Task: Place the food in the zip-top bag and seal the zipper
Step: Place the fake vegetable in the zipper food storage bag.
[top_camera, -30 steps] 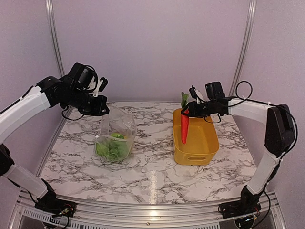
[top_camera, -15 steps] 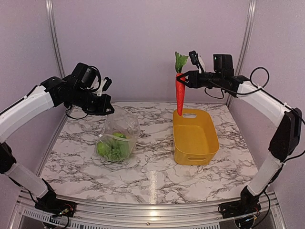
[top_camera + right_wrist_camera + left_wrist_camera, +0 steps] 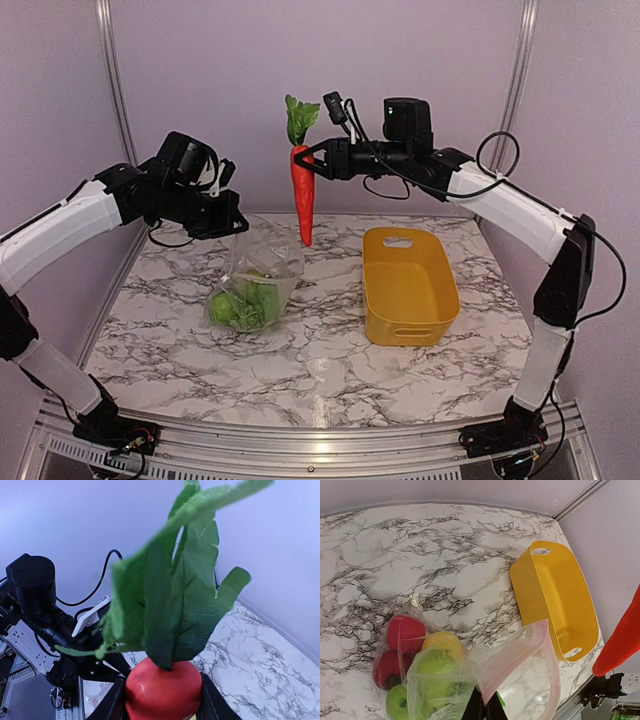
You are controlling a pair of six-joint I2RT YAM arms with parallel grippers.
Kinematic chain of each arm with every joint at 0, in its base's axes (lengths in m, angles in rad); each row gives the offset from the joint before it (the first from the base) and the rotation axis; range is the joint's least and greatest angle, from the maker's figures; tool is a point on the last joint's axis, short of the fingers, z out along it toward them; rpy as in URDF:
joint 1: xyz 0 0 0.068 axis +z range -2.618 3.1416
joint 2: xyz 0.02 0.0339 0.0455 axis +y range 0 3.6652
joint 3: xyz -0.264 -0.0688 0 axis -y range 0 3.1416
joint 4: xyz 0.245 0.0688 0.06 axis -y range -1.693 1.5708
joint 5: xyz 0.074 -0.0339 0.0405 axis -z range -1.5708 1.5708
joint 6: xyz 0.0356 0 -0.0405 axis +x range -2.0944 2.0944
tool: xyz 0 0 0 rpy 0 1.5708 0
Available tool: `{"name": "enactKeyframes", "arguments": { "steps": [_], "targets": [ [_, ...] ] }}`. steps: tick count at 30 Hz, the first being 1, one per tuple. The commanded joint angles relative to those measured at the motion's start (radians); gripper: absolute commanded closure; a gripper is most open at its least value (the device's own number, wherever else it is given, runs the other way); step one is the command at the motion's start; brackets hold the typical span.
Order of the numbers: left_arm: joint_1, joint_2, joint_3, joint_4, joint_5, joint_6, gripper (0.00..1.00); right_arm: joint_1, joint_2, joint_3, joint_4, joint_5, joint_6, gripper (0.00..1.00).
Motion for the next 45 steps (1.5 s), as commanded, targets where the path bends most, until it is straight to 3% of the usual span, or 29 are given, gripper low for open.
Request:
{"name": "enactKeyframes", "arguments": {
  "steps": [1, 9, 30, 33, 40, 45],
  "targets": [
    [0.004, -0.021, -0.050, 0.163, -0.005, -0.134, 1.00, 0.066, 0.071, 0.118, -0.006, 0.094, 0.052, 0.69],
    [0.004, -0.068, -0.113, 0.327, 0.019, -0.273, 1.00, 0.122, 0.162, 0.161, -0.018, 0.203, 0.052, 0.69],
    [0.043, -0.150, -0.209, 0.430, 0.035, -0.346, 1.00, 0.145, 0.141, -0.027, 0.075, 0.366, -0.141, 0.72],
    [0.055, -0.158, -0.228, 0.448, 0.034, -0.359, 1.00, 0.163, 0.120, -0.046, 0.064, 0.334, -0.121, 0.64],
    [0.084, -0.183, -0.263, 0.465, 0.027, -0.362, 1.00, 0.155, 0.073, -0.126, 0.012, 0.206, -0.054, 0.23],
    [0.092, -0.180, -0.274, 0.454, 0.065, -0.342, 1.00, 0.092, 0.024, -0.114, -0.009, 0.137, -0.169, 0.22]
  ]
}}
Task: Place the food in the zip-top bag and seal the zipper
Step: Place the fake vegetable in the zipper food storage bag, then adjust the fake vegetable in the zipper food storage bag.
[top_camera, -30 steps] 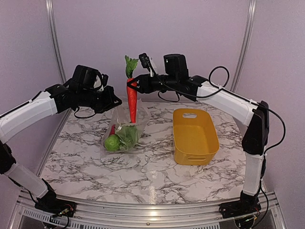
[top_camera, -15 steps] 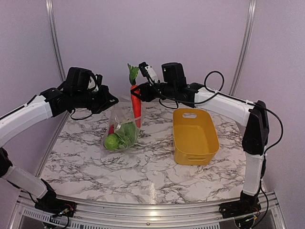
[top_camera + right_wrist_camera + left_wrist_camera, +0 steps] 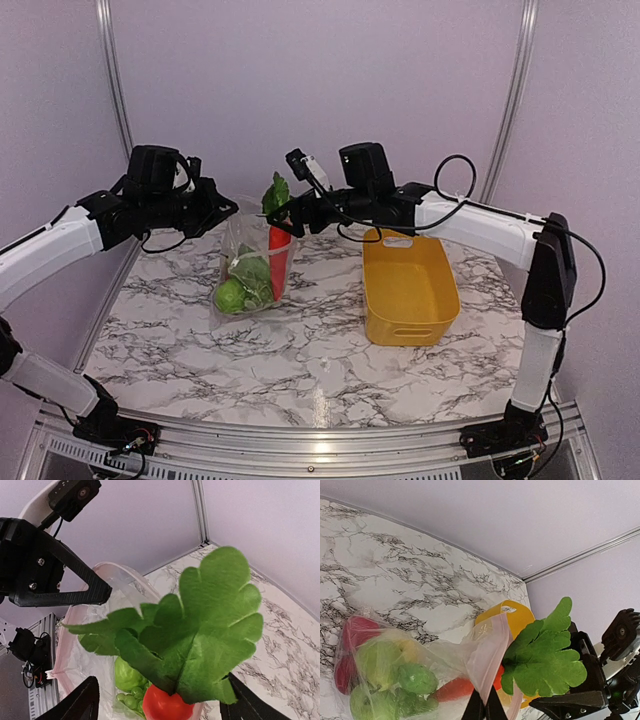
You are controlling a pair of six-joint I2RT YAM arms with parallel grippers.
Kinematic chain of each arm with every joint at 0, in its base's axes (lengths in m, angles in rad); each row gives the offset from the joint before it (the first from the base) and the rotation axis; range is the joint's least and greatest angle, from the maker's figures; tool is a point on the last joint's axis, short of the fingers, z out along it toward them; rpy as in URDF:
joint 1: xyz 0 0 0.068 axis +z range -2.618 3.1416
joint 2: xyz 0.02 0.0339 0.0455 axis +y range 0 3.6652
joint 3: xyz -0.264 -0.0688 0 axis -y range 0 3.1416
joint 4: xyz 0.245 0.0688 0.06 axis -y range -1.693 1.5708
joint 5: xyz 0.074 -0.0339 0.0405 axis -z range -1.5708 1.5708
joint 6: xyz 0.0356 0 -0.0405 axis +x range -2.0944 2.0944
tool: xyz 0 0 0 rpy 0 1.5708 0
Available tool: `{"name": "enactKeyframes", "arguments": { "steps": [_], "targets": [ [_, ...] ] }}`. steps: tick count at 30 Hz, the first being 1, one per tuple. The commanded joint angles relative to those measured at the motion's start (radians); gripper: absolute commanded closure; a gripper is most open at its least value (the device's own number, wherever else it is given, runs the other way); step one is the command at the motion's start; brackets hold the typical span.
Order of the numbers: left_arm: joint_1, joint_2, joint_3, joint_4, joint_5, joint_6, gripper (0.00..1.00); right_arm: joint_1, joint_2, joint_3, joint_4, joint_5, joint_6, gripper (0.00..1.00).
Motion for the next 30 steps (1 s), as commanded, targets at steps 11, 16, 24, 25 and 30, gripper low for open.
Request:
{"name": "enactKeyframes", "arguments": {
  "steps": [11, 16, 24, 25, 30],
  "targets": [
    [0.011, 0.002, -0.004, 0.027, 0.123, 0.060, 1.00, -0.078, 0.027, 0.238, -0.237, -0.184, -0.325, 0.38],
    [0.011, 0.013, 0.005, 0.023, 0.137, 0.068, 1.00, -0.035, 0.058, 0.246, -0.259, -0.197, -0.374, 0.53],
    [0.011, 0.015, 0.016, 0.005, 0.134, 0.087, 1.00, 0.025, 0.100, 0.268, -0.371, -0.102, -0.461, 0.70],
    [0.011, 0.016, 0.017, 0.005, 0.134, 0.088, 1.00, 0.024, 0.106, 0.273, -0.383, -0.088, -0.462, 0.78],
    [0.011, 0.031, 0.023, 0.006, 0.138, 0.090, 1.00, 0.032, 0.102, 0.272, -0.402, -0.050, -0.489, 0.88]
  ]
}}
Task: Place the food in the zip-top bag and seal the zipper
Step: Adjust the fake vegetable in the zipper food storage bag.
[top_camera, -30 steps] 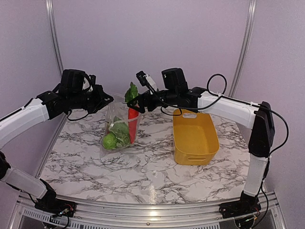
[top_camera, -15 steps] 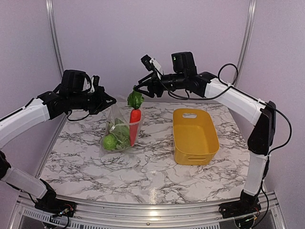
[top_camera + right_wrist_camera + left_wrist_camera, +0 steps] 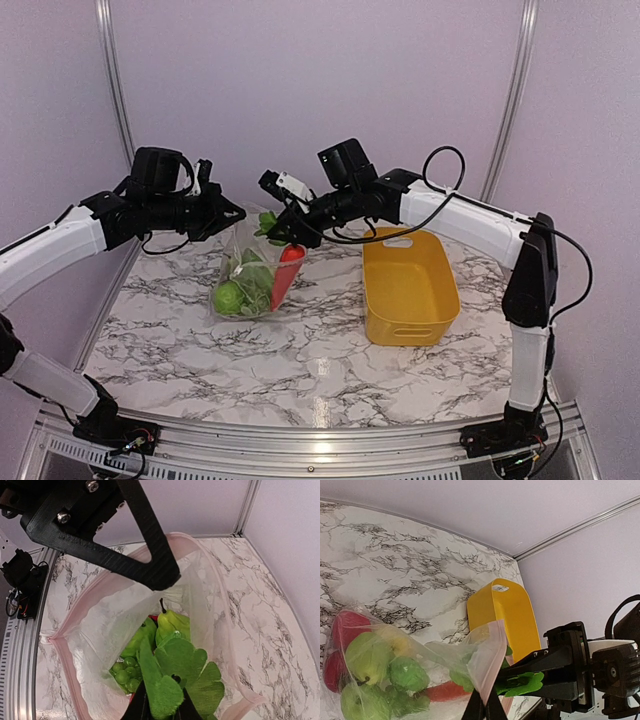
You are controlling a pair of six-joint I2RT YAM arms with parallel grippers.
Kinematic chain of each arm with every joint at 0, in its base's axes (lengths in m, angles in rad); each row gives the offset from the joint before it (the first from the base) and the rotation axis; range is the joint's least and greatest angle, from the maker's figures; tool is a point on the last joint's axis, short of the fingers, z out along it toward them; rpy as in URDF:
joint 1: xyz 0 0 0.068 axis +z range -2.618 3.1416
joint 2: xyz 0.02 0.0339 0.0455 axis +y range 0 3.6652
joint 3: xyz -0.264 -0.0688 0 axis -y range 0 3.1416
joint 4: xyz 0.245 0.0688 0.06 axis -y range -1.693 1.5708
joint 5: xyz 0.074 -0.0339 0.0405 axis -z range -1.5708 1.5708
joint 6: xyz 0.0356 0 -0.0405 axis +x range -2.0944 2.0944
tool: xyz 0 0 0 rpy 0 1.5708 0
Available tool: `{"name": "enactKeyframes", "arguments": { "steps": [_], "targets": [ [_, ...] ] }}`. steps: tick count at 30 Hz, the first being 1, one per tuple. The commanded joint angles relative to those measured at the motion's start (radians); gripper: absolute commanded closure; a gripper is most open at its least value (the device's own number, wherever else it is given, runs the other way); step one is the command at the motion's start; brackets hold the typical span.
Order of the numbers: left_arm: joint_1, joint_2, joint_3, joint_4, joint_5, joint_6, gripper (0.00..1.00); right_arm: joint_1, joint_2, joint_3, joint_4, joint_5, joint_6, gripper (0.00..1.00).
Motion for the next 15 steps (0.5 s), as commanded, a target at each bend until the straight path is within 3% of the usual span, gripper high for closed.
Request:
{"name": "enactKeyframes", "arguments": {
  "steps": [1, 7, 15],
  "targets": [
    [0.006, 0.020, 0.028, 0.009, 0.014, 0.019, 1.00, 0.004, -0.001, 0.047, -0.056, 0.052, -0.043, 0.89],
    [0.006, 0.031, 0.040, 0.012, 0.029, 0.022, 1.00, 0.062, -0.030, 0.026, -0.055, 0.124, -0.137, 0.96],
    [0.005, 0.021, 0.050, 0.024, 0.087, 0.023, 1.00, 0.075, 0.128, 0.144, -0.080, 0.211, -0.092, 1.00]
  ]
}}
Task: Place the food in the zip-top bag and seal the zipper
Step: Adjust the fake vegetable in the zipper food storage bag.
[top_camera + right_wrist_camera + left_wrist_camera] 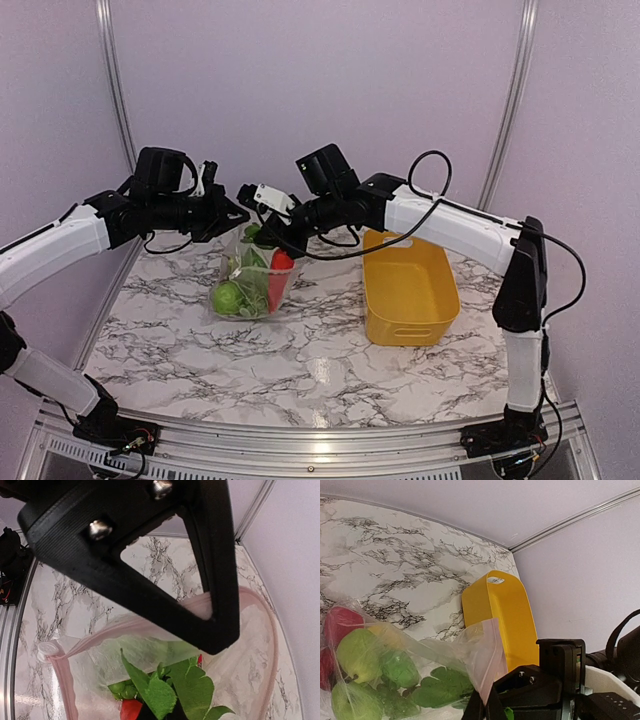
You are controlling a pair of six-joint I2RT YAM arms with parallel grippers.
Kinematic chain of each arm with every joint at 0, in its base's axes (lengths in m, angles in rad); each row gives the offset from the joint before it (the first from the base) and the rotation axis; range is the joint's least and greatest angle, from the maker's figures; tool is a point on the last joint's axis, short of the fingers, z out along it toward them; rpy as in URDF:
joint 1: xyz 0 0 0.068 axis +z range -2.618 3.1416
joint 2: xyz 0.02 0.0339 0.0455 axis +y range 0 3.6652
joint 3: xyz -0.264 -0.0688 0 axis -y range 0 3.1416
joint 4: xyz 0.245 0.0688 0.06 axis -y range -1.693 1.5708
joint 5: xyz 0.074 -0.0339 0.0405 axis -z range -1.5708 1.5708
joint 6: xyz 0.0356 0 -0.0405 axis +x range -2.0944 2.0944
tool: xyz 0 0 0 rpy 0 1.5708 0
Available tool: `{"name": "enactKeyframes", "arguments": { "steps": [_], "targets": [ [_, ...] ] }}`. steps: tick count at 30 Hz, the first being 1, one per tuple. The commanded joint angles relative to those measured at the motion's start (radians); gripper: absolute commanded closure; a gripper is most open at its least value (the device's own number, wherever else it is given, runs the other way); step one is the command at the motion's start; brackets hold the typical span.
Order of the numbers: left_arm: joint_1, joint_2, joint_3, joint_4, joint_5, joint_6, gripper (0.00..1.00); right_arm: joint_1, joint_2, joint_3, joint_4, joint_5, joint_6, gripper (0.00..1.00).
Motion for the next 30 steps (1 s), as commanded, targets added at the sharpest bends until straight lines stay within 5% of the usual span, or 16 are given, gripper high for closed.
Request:
{"name": "enactKeyframes", "arguments": {
  "steps": [1, 11, 12, 15, 19, 30],
  "targets": [
    [0.005, -0.004, 0.039, 0.022, 0.046, 0.017, 1.00, 0.002, 0.107, 0.113, -0.052, 0.081, 0.025, 1.00],
    [0.006, -0.015, 0.061, -0.005, 0.108, 0.075, 1.00, -0.003, 0.053, 0.067, -0.063, 0.162, 0.002, 0.92],
    [0.006, -0.013, 0.072, -0.014, 0.120, 0.088, 1.00, -0.005, 0.048, 0.061, -0.053, 0.181, 0.000, 0.89],
    [0.006, -0.001, 0.110, -0.062, 0.136, 0.119, 1.00, -0.007, 0.041, 0.084, -0.066, 0.178, -0.014, 0.58],
    [0.006, -0.002, 0.124, -0.096, 0.108, 0.137, 0.99, -0.006, 0.010, 0.130, -0.116, 0.081, -0.021, 0.41],
    [0.006, 0.017, 0.136, -0.115, 0.118, 0.151, 1.00, -0.006, -0.233, 0.043, -0.164, 0.018, -0.121, 0.27]
  ]
}}
